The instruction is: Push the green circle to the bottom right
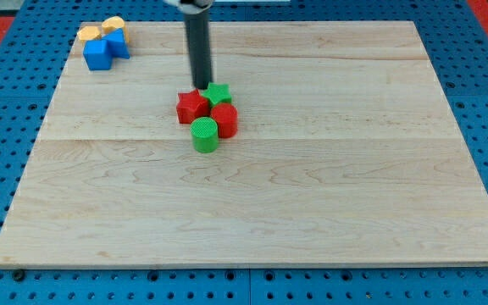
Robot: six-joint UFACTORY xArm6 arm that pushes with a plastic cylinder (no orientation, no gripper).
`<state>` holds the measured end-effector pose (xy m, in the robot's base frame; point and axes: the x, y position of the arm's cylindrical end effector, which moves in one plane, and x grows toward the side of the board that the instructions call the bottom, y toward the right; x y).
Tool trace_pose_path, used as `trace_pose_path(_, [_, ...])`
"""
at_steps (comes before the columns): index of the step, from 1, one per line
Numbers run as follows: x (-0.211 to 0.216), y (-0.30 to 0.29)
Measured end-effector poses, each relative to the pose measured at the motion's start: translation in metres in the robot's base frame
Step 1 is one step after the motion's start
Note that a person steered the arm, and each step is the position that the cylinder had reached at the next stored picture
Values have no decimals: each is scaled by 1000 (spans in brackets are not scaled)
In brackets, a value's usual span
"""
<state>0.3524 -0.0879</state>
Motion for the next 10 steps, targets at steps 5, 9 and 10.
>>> trace_pose_path(5, [-82, -216])
trace_pose_path(9, [-41, -158])
trace_pose_path(10, [-18, -113])
